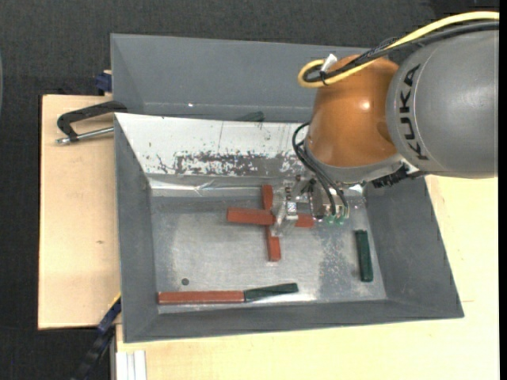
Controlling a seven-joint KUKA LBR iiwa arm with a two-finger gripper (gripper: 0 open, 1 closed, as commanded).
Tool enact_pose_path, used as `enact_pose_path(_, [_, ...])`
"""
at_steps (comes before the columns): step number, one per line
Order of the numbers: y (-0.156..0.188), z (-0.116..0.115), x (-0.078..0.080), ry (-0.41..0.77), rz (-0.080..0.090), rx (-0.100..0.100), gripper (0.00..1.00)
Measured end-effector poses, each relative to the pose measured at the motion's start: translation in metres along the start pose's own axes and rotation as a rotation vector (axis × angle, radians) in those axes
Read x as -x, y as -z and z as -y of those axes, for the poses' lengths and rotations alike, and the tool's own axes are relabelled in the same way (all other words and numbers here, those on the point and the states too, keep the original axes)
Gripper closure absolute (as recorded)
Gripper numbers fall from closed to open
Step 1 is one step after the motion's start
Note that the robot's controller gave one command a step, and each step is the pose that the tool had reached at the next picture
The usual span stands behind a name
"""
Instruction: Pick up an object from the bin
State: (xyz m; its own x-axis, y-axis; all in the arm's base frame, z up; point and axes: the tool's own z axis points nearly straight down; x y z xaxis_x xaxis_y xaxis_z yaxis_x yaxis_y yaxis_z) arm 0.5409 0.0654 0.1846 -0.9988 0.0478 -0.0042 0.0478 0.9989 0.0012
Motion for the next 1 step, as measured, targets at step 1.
enact_pose_path(1, [0.0346, 0.0127, -0.0019, 0.067, -0.005, 0.000, 1.00])
